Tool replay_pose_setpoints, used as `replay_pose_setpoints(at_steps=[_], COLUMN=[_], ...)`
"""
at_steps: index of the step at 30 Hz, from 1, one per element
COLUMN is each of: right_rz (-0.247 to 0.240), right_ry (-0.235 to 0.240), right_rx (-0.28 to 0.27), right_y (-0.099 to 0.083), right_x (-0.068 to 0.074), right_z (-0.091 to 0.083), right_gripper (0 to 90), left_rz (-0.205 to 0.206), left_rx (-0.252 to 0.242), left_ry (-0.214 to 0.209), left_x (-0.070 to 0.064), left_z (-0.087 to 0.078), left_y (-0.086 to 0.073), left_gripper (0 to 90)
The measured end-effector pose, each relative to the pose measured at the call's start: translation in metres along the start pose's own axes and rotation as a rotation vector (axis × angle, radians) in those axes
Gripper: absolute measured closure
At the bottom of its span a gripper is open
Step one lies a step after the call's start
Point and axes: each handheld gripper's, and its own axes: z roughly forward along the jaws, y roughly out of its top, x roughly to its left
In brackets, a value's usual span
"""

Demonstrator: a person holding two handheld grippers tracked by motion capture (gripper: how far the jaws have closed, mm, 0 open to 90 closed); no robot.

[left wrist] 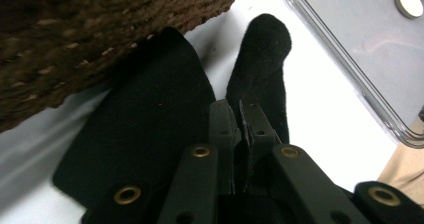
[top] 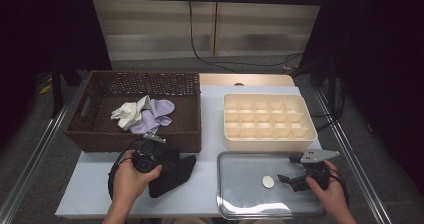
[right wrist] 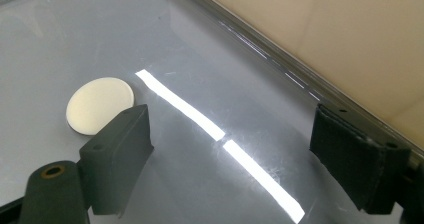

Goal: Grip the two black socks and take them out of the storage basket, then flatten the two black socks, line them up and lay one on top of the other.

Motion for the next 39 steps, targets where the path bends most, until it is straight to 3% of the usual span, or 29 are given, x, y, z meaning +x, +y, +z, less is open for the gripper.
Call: replay_pose_setpoints(at_steps=[6, 13, 16, 19, 22, 30, 39], right_rz=[0.000, 0.000, -0.001, -0.001, 0.000, 0.001, 0.001], right_ry=[0.000, 0.001, 0.000, 0.000, 0.001, 0.001, 0.000], right_rx=[0.000, 0.000, 0.000, 0.000, 0.000, 0.001, 0.001], right_y=[0.000, 0.000, 0.000, 0.000, 0.000, 0.000, 0.000], right_x=[0.000, 0.000, 0.000, 0.000, 0.000, 0.000, 0.000], right_z=[0.000, 0.000, 0.000, 0.000, 0.000, 0.000, 0.000], right_gripper=[16.1, 16.2, 16.2, 16.2, 16.2, 16.2, 16.2], left_rz=[0.018, 0.024, 0.021, 0.054, 0.062, 0.028, -0.012], left_rx=[0.002, -0.007, -0.027, -0.045, -0.078, -0.108, -0.118], left_ry=[0.007, -0.021, -0.040, -0.026, -0.018, 0.001, -0.026], left_x=[-0.002, -0.004, -0.005, -0.009, -0.010, -0.002, 0.002], left_z=[0.012, 0.016, 0.016, 0.014, 0.012, 0.000, -0.007], left_y=[-0.002, -0.004, -0.006, -0.005, -0.004, -0.009, -0.015], left_gripper=[82.1, 75.9, 69.6, 60.8, 51.9, 54.0, 62.1])
